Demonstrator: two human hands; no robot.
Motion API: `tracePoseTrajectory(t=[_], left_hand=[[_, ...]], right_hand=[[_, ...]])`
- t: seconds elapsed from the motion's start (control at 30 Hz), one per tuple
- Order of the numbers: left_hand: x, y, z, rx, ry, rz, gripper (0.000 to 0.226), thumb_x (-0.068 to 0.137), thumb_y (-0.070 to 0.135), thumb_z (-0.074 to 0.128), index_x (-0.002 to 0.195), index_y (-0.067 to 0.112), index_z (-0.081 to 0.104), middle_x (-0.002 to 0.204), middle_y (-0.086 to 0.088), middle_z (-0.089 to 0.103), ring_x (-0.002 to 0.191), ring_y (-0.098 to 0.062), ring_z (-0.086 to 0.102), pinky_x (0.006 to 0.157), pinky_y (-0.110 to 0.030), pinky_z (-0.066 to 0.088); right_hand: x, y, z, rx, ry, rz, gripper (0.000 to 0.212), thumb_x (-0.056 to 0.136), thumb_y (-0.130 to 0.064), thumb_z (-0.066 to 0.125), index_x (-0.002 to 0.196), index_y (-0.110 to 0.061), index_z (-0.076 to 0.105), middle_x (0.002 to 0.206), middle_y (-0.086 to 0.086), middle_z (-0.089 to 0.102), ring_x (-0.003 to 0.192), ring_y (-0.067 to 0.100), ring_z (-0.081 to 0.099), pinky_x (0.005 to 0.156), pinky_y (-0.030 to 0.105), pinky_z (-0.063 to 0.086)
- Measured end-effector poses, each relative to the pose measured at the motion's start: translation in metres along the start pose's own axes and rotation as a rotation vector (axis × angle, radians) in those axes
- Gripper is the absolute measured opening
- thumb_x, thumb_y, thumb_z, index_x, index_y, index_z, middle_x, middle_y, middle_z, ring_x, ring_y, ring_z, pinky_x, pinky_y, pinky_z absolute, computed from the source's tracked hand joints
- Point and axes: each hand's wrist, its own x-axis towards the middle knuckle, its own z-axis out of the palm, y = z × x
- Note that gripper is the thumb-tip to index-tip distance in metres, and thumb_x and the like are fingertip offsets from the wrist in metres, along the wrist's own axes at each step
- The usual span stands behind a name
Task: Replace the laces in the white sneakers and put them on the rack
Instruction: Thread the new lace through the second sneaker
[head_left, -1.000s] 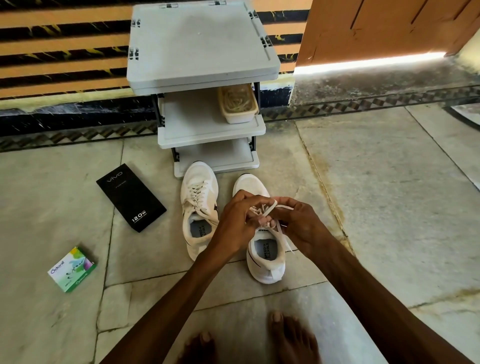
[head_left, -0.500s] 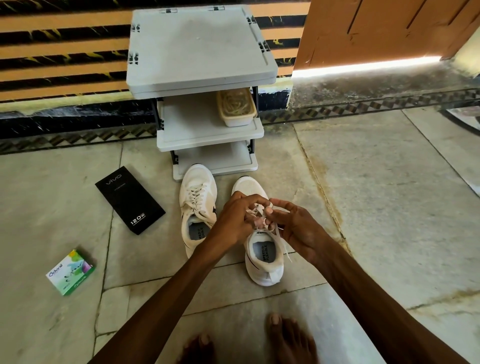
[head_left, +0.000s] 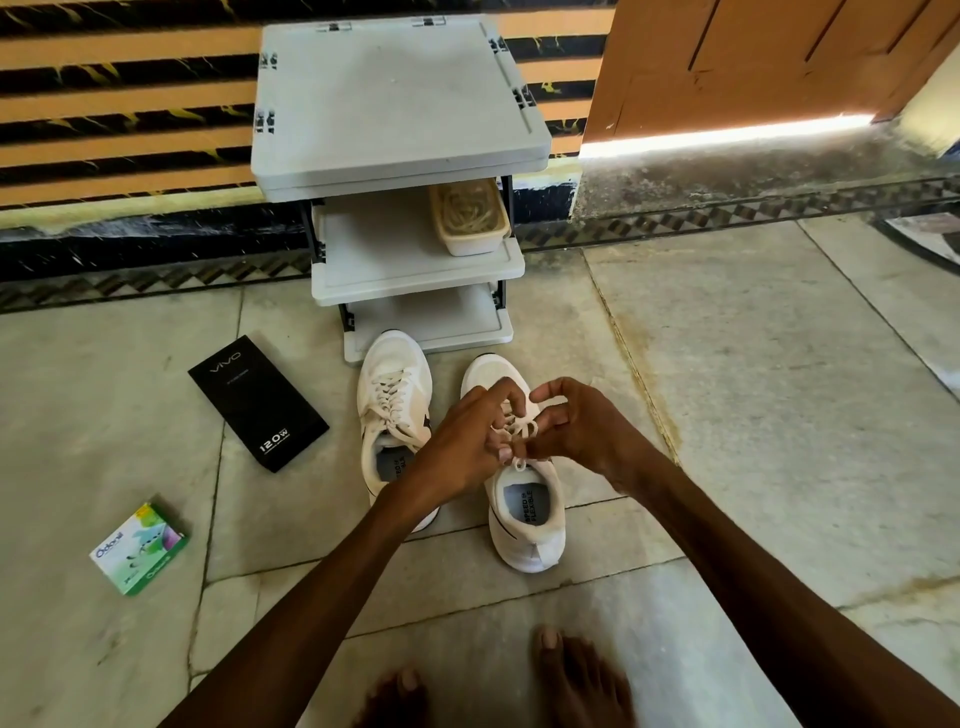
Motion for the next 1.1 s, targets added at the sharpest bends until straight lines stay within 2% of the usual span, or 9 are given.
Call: tracePoseTrajectory(t=[0.17, 0.33, 0.5, 0.6, 0.7, 0.8, 0.87, 1.0, 1.1], left_hand=[[0.003, -0.002, 0.001, 0.000, 0.059, -0.021, 0.044, 0.082, -0.004, 0.065, 0.101, 0.026, 0.040, 0.089, 0.000, 0.052, 0.075, -0.015, 0.057, 0.070, -0.035, 0.053], [0.005, -0.006, -0.001, -0.175, 0.051, -0.165, 0.034, 0.089, 0.006, 0.066, 0.111, 0.021, 0.046, 0.100, -0.005, 0.059, 0.087, -0.021, 0.063, 0.077, -0.037, 0.055], [0.005, -0.008, -0.009, -0.564, -0.225, -0.282, 0.026, 0.099, 0.001, 0.047, 0.121, 0.009, 0.058, 0.087, -0.012, 0.060, 0.074, -0.018, 0.053, 0.066, -0.025, 0.047], [0.011, -0.009, -0.013, -0.628, -0.296, -0.308, 0.027, 0.103, 0.012, 0.044, 0.122, 0.004, 0.061, 0.098, -0.016, 0.060, 0.086, -0.024, 0.047, 0.066, -0.022, 0.043], [0.015, -0.005, -0.010, -0.622, -0.315, -0.339, 0.020, 0.098, -0.001, 0.047, 0.108, -0.004, 0.064, 0.092, -0.015, 0.062, 0.083, -0.023, 0.051, 0.067, -0.023, 0.042], [0.015, -0.006, -0.008, -0.689, -0.219, -0.404, 0.017, 0.091, -0.007, 0.055, 0.094, 0.004, 0.068, 0.089, -0.014, 0.065, 0.084, -0.022, 0.056, 0.069, -0.024, 0.046], [0.014, -0.006, -0.006, -0.619, -0.107, -0.398, 0.015, 0.087, -0.004, 0.063, 0.087, 0.009, 0.071, 0.086, -0.011, 0.068, 0.082, -0.022, 0.060, 0.067, -0.025, 0.049], [0.016, -0.009, -0.006, 0.018, 0.165, -0.230, 0.001, 0.081, 0.016, 0.077, 0.081, 0.017, 0.076, 0.078, 0.005, 0.071, 0.071, -0.007, 0.063, 0.068, -0.021, 0.052], [0.016, -0.020, -0.015, 0.331, 0.225, -0.194, 0.013, 0.079, 0.020, 0.074, 0.068, 0.014, 0.072, 0.070, 0.002, 0.071, 0.066, -0.014, 0.066, 0.067, -0.028, 0.054]], right_hand=[[-0.010, 0.001, 0.016, -0.542, 0.150, -0.498, 0.049, 0.073, -0.013, 0.084, 0.113, -0.016, 0.055, 0.079, -0.004, 0.073, 0.069, 0.010, 0.068, 0.067, 0.026, 0.054], [-0.015, 0.018, 0.026, -0.708, 0.305, -0.737, 0.045, 0.078, -0.004, 0.072, 0.114, -0.022, 0.052, 0.086, -0.001, 0.071, 0.074, 0.021, 0.065, 0.063, 0.032, 0.052], [-0.013, 0.039, 0.023, -0.809, 0.334, -0.898, 0.024, 0.089, -0.015, 0.054, 0.111, -0.023, 0.048, 0.080, 0.005, 0.062, 0.067, 0.022, 0.055, 0.054, 0.030, 0.047], [-0.012, 0.040, 0.025, -0.797, 0.367, -0.972, 0.022, 0.091, -0.011, 0.052, 0.110, -0.020, 0.050, 0.080, 0.006, 0.063, 0.068, 0.023, 0.055, 0.052, 0.033, 0.047], [-0.012, 0.041, 0.024, -0.774, 0.396, -1.003, 0.020, 0.092, -0.009, 0.057, 0.109, -0.018, 0.052, 0.080, 0.006, 0.064, 0.070, 0.023, 0.056, 0.052, 0.033, 0.047], [-0.012, 0.042, 0.023, -0.730, 0.424, -0.966, 0.017, 0.087, -0.006, 0.065, 0.099, -0.017, 0.060, 0.080, 0.002, 0.065, 0.072, 0.021, 0.057, 0.053, 0.035, 0.049], [-0.015, 0.041, 0.023, -0.724, 0.432, -0.922, 0.012, 0.082, -0.005, 0.067, 0.090, -0.015, 0.066, 0.078, 0.001, 0.065, 0.072, 0.021, 0.058, 0.054, 0.036, 0.049], [-0.025, 0.047, 0.021, -0.679, 0.449, -0.812, 0.017, 0.082, -0.012, 0.064, 0.096, -0.014, 0.072, 0.079, 0.001, 0.062, 0.071, 0.020, 0.058, 0.054, 0.034, 0.049], [-0.035, 0.059, 0.013, -0.609, 0.464, -0.692, 0.029, 0.086, -0.031, 0.054, 0.098, -0.014, 0.075, 0.075, 0.000, 0.057, 0.066, 0.018, 0.058, 0.053, 0.037, 0.051]])
